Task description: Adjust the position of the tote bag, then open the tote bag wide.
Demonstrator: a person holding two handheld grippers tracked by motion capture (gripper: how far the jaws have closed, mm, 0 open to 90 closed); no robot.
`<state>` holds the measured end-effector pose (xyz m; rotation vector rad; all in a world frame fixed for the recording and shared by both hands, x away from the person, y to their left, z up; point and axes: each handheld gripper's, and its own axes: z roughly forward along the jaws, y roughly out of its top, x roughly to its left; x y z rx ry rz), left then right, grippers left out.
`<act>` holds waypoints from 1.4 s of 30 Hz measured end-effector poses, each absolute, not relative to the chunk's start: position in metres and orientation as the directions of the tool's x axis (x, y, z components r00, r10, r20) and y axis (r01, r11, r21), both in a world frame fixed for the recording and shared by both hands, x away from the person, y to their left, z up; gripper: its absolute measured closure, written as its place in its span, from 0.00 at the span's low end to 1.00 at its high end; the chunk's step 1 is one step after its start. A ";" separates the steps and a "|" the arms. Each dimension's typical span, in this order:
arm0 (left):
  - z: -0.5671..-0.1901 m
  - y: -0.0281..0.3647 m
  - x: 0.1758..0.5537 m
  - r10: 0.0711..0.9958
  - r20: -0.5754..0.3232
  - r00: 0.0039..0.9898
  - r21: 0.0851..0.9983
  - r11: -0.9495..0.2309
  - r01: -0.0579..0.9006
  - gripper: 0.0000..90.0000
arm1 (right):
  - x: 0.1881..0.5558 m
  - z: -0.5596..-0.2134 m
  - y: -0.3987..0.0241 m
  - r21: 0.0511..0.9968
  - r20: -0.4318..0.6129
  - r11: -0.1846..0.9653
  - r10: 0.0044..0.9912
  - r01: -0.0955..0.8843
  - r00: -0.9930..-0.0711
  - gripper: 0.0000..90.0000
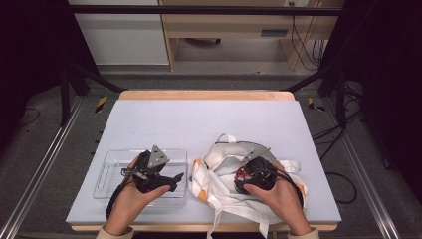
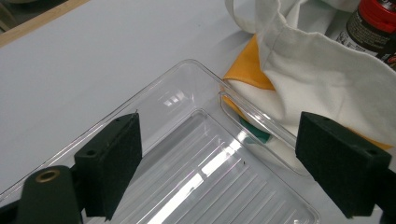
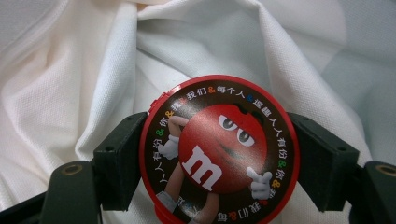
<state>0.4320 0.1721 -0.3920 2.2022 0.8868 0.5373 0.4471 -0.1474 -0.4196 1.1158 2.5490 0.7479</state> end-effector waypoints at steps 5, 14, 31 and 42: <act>-0.389 0.176 0.432 0.730 0.116 0.674 0.733 -0.520 0.437 0.16 | 0.445 -0.412 -0.147 0.565 -0.034 0.570 0.739 0.596 -0.673 0.28; -0.387 0.186 0.432 0.738 0.108 0.666 0.738 -0.509 0.444 0.16 | 0.437 -0.391 -0.149 0.618 -0.052 0.558 0.732 0.554 -0.679 0.28; -0.379 0.199 0.431 0.745 0.124 0.655 0.731 -0.515 0.448 0.15 | 0.431 -0.375 -0.151 0.659 -0.065 0.543 0.730 0.520 -0.680 0.29; -0.378 0.211 0.430 0.753 0.130 0.644 0.722 -0.517 0.459 0.14 | 0.425 -0.359 -0.151 0.694 -0.072 0.528 0.727 0.489 -0.683 0.29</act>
